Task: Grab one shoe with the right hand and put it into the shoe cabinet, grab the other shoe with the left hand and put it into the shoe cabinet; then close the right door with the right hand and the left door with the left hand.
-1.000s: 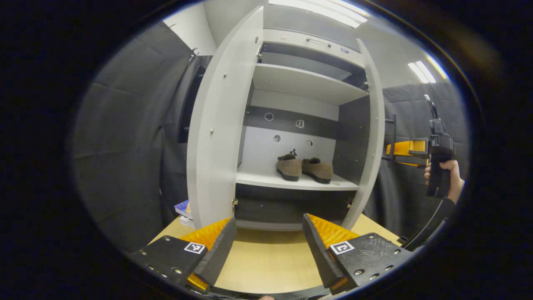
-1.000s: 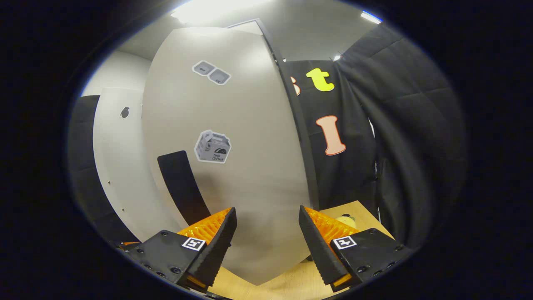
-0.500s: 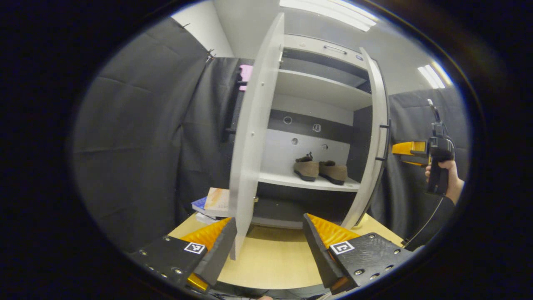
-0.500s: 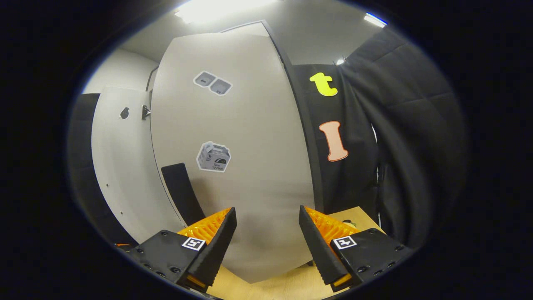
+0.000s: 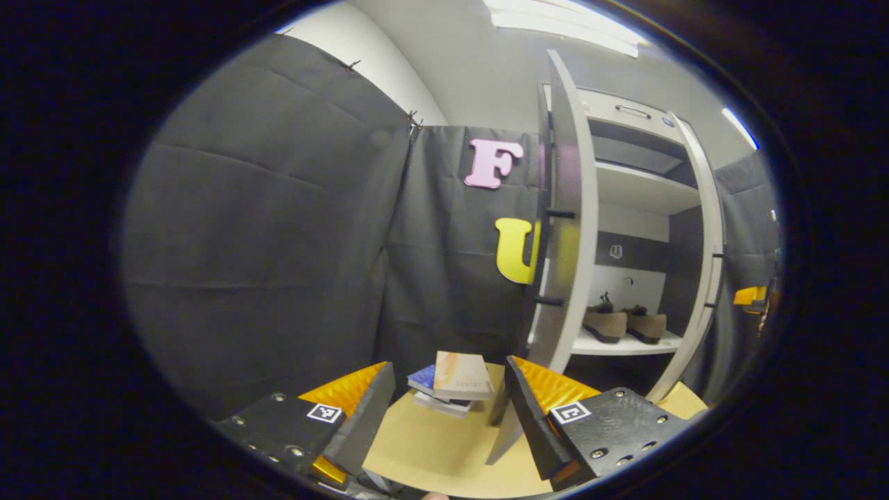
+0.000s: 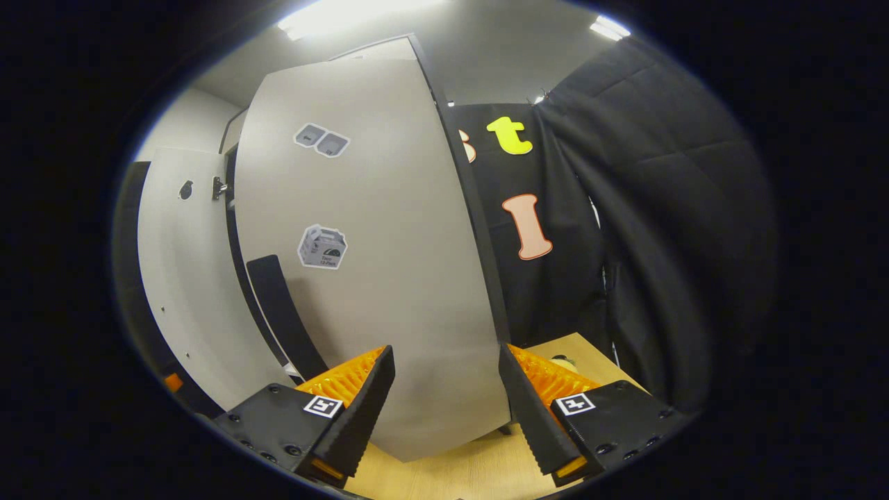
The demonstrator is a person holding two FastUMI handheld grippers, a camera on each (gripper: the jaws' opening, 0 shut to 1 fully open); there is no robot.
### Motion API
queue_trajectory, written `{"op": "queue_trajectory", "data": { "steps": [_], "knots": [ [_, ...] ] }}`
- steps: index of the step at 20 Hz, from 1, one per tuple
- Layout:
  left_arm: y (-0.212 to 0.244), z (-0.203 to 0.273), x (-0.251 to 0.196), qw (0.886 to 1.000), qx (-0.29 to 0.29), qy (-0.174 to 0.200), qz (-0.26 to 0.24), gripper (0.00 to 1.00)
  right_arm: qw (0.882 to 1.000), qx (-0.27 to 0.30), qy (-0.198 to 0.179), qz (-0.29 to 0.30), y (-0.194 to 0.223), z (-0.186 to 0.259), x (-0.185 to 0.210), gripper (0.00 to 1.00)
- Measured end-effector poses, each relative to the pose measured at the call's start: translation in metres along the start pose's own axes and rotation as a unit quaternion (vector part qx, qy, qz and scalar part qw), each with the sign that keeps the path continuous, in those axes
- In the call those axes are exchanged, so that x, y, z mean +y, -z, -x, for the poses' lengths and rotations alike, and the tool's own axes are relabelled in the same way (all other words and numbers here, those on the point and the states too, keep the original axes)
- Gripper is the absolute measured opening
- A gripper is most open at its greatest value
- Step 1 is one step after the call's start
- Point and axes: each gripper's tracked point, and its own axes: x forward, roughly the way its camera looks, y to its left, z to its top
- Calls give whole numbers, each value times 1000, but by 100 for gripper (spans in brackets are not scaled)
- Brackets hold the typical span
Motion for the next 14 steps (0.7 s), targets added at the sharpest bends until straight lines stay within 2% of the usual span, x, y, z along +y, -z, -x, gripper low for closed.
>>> {"op": "queue_trajectory", "data": {
  "steps": [1, 3, 6, 9, 10, 12, 14],
  "knots": [
    [-16, -5, 5, 1000, -10, -2, -5, 95, 1000, 3, 8, 7, 4, 2, -4, 95],
    [-43, -18, 10, 1000, -24, 6, -18, 94, 999, 5, 22, 22, 12, 7, -10, 95],
    [-54, -47, 12, 998, -16, 24, -56, 94, 999, 8, 30, 34, 26, 20, -10, 95],
    [-60, -77, -2, 996, -4, 79, -45, 92, 998, -11, 44, 49, 32, 32, -9, 95],
    [-63, -84, -6, 995, 0, 98, -34, 95, 997, -18, 47, 54, 32, 37, -7, 95],
    [-74, -98, -14, 991, -3, 129, -18, 95, 997, -34, 47, 57, 29, 44, -2, 95],
    [-80, -105, -23, 988, -8, 156, -18, 92, 996, -44, 43, 57, 30, 51, 4, 95]
  ]
}}
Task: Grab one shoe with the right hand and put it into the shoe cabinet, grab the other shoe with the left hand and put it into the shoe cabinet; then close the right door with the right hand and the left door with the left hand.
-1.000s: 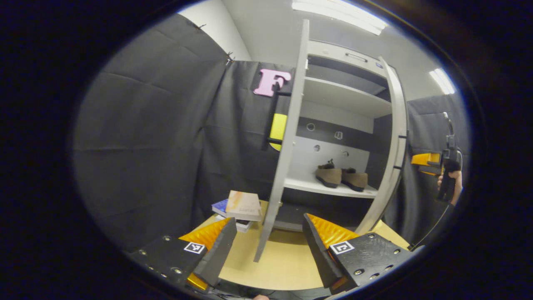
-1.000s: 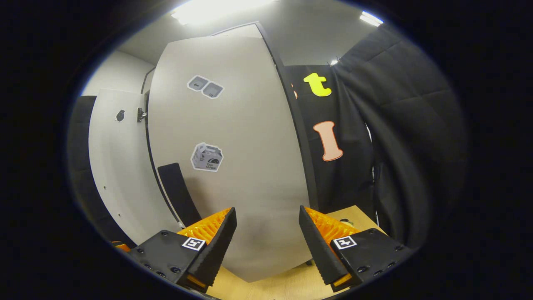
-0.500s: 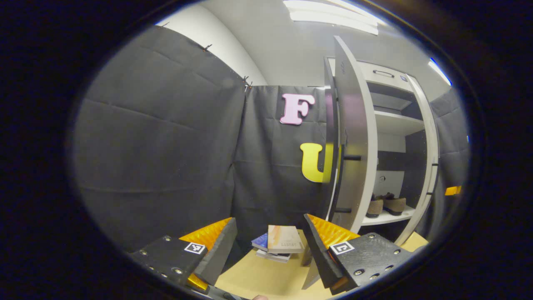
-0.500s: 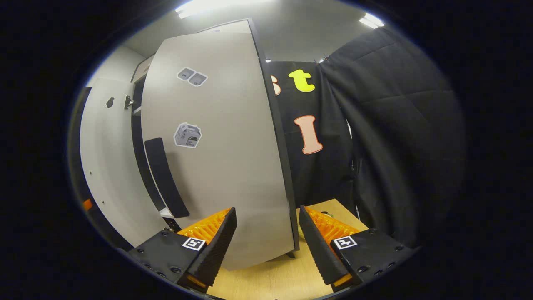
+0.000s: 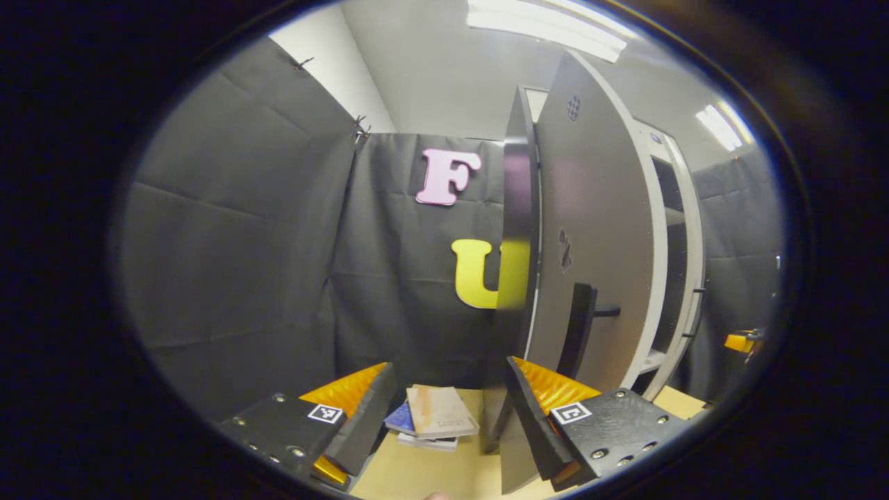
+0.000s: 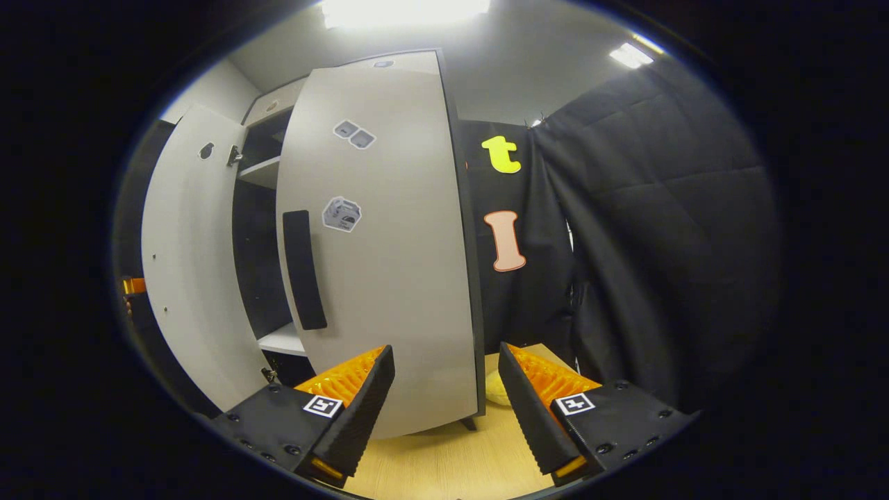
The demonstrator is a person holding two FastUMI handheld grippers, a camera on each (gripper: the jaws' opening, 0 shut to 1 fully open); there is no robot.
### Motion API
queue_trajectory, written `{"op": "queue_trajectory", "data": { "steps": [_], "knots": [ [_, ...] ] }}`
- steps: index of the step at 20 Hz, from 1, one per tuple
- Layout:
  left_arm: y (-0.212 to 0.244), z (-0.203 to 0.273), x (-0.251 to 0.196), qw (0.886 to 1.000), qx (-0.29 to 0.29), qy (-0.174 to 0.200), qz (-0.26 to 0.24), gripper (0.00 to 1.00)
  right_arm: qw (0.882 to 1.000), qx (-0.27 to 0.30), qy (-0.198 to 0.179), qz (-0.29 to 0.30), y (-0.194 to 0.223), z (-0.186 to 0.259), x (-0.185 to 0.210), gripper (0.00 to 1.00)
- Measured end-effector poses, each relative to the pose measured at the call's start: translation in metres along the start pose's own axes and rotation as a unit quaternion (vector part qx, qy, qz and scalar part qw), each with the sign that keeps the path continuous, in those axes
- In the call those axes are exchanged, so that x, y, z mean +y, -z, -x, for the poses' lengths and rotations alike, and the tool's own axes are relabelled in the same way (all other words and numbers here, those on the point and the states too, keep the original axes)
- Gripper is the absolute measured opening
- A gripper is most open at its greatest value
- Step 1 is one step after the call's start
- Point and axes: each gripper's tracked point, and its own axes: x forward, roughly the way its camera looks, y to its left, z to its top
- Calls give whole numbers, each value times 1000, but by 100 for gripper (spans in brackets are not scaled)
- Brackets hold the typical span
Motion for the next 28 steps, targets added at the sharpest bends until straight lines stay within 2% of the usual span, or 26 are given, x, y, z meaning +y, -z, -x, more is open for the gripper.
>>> {"op": "queue_trajectory", "data": {
  "steps": [1, 5, 9, 10, 12, 14, 15, 18, 23, 25, 26, 27, 28],
  "knots": [
    [-2, -6, -4, 1000, 0, 10, -4, 89, 1000, -1, -1, 1, 3, 3, 2, 95],
    [1, -23, -14, 999, 14, 29, -16, 94, 1000, 18, -6, -5, 22, 11, 6, 95],
    [4, -22, -20, 999, 14, 27, -30, 94, 999, 35, -3, -20, 34, 14, -1, 95],
    [4, -23, -24, 999, 16, 30, -33, 90, 999, 36, 0, -21, 35, 14, -3, 95],
    [2, -22, -32, 998, 19, 40, -46, 90, 999, 37, 2, -23, 37, 13, -5, 95],
    [5, -24, -48, 997, 21, 54, -45, 94, 999, 37, 1, -20, 39, 12, -4, 95],
    [7, -23, -58, 997, 20, 61, -44, 90, 999, 36, 1, -18, 38, 11, -2, 95],
    [5, -22, -91, 996, 11, 75, -52, 94, 1000, 27, -6, -12, 33, 8, 2, 95],
    [3, -21, -133, 995, -11, 68, -76, 94, 1000, 30, -9, -3, 35, 7, -3, 95],
    [4, -23, -147, 995, -12, 66, -73, 90, 999, 34, -7, -4, 37, 9, -6, 95],
    [5, -26, -155, 995, -11, 70, -69, 94, 999, 36, -5, -5, 38, 8, -9, 95],
    [8, -30, -165, 995, -8, 76, -61, 90, 999, 39, -3, -8, 37, 7, -11, 95],
    [12, -34, -176, 995, -2, 82, -50, 92, 999, 42, -2, -11, 37, 6, -13, 95]
  ]
}}
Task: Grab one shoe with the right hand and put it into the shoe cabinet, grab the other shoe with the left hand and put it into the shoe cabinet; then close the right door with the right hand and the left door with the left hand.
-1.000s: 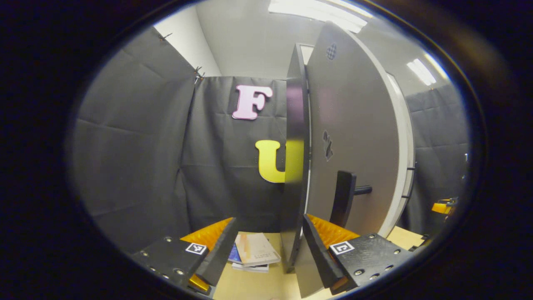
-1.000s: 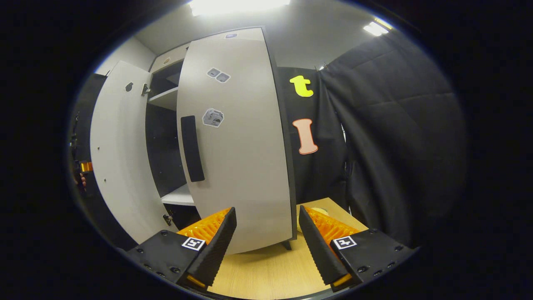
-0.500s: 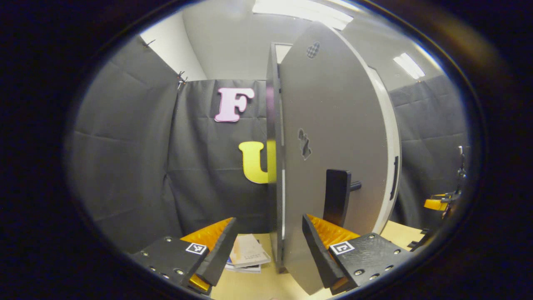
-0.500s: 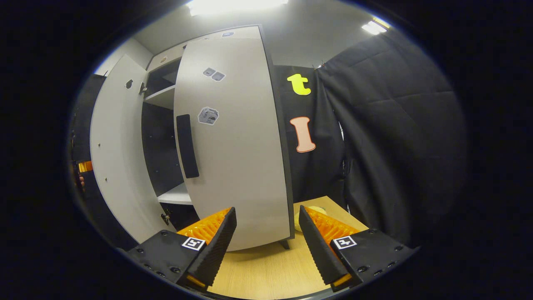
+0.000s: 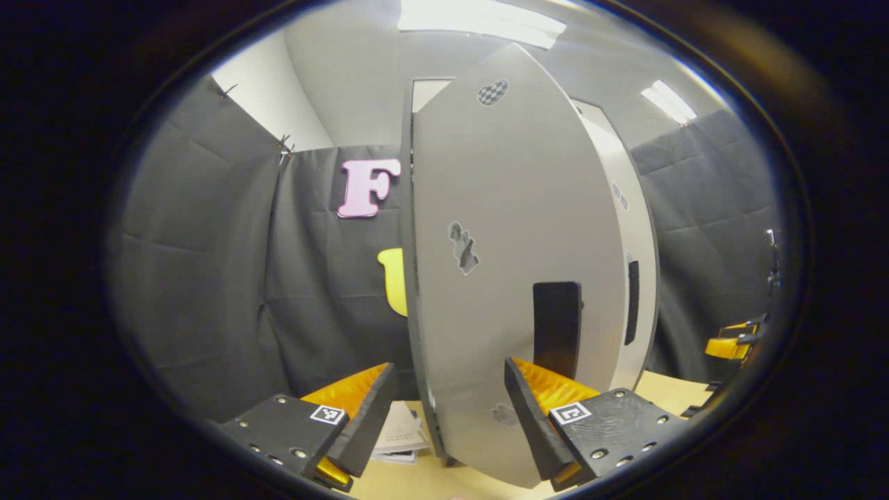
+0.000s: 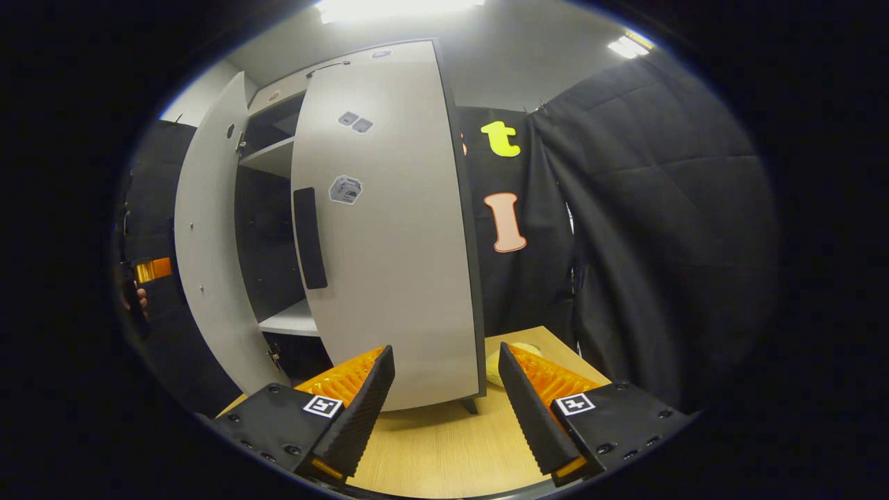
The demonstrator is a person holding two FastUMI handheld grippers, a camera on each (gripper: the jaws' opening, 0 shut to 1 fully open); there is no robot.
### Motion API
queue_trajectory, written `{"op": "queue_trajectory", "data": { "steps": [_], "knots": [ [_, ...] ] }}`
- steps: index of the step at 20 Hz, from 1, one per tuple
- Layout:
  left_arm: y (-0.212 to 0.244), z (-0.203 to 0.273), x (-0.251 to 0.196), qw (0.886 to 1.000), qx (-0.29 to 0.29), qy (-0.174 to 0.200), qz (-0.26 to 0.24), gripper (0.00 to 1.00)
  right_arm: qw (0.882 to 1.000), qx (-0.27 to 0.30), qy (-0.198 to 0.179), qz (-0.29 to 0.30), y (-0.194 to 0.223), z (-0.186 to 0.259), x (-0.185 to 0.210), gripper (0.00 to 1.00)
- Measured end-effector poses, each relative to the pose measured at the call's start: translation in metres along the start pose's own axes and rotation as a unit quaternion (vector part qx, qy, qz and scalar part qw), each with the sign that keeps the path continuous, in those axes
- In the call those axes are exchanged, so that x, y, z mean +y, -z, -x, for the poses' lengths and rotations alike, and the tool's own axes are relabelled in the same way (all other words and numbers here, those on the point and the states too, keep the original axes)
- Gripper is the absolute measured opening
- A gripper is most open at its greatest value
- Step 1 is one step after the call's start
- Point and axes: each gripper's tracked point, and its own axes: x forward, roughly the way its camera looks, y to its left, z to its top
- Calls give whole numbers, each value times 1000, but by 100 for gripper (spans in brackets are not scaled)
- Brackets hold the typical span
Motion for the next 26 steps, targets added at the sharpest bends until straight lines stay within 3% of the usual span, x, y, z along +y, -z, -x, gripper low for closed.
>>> {"op": "queue_trajectory", "data": {
  "steps": [2, 3, 8, 12, 16, 18, 21, 26],
  "knots": [
    [3, -7, -21, 1000, 4, 16, 20, 95, 1000, -6, 1, -1, -4, 1, -4, 95],
    [2, -10, -27, 1000, 3, 17, 20, 91, 1000, -9, 5, 2, -5, 2, -6, 95],
    [7, -8, -26, 1000, 11, 1, -11, 94, 1000, -11, 15, -3, -6, 5, -10, 95],
    [11, -7, -24, 999, 25, -19, -13, 94, 1000, -4, 22, 0, -5, 1, -6, 95],
    [8, -7, -15, 998, 18, -63, 25, 94, 1000, -5, 26, -7, -13, -8, 4, 96],
    [8, -1, -14, 996, 9, -79, 50, 90, 1000, -16, 14, -18, -23, -12, 14, 96],
    [7, 12, -5, 994, -3, -93, 64, 94, 999, -29, -7, -27, -37, -19, 32, 92],
    [6, 25, 9, 993, -18, -107, 56, 94, 999, -36, -29, -19, -47, -27, 57, 96]
  ]
}}
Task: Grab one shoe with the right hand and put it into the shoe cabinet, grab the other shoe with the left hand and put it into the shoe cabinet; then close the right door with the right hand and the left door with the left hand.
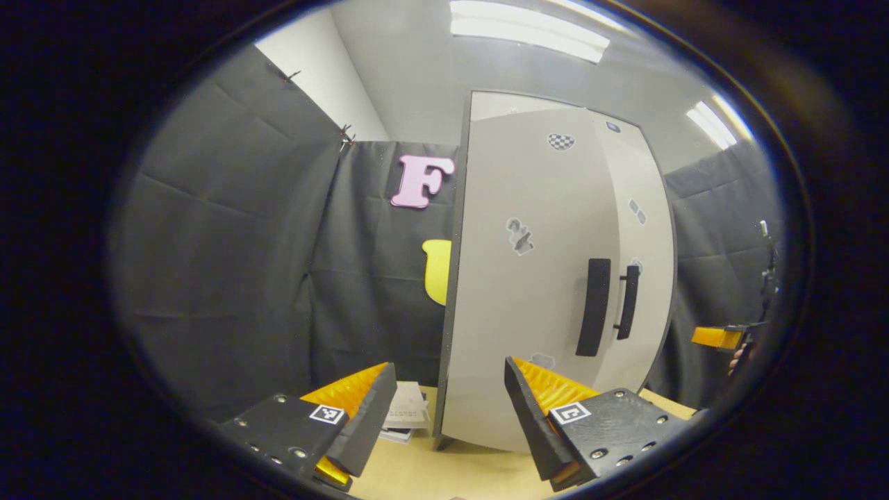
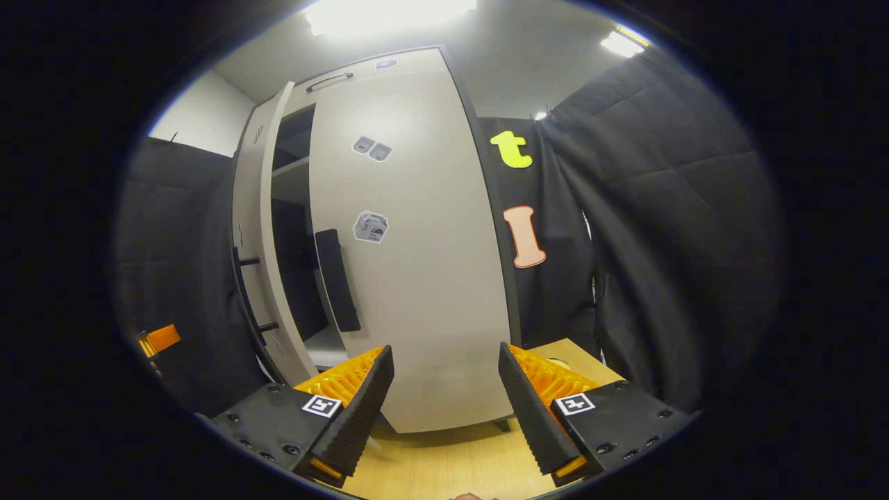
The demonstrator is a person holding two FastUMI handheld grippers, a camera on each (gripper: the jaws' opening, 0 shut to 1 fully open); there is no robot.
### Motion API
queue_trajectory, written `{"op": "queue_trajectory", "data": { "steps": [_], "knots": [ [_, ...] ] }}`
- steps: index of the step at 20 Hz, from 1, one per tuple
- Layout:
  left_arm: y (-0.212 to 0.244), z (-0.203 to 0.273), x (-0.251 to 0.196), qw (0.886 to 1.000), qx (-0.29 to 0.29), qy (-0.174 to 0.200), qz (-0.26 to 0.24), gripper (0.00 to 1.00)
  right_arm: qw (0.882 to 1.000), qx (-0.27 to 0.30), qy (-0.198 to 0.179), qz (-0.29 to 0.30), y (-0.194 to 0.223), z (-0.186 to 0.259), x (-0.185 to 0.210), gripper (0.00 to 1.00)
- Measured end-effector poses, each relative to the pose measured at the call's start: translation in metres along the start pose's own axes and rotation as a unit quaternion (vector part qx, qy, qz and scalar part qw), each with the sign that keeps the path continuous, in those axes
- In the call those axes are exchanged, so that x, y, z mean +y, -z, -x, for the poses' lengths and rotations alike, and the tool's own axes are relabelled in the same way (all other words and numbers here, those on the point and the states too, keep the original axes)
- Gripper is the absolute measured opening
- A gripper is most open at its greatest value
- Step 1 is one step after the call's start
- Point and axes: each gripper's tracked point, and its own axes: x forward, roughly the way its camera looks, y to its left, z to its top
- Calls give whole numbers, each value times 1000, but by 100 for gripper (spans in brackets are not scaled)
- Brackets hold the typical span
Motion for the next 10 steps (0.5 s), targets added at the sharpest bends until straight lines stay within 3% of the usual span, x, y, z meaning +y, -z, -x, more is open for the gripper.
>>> {"op": "queue_trajectory", "data": {
  "steps": [2, 4, 10],
  "knots": [
    [1, 1, -4, 1000, -1, 9, 20, 94, 1000, 2, 4, 5, 3, 0, 6, 92],
    [4, 4, -3, 999, 1, 11, 35, 90, 1000, 11, 5, 10, 11, 3, 12, 96],
    [24, 9, -1, 999, 16, -16, 33, 94, 998, 38, -12, 51, 42, 17, 37, 96]
  ]
}}
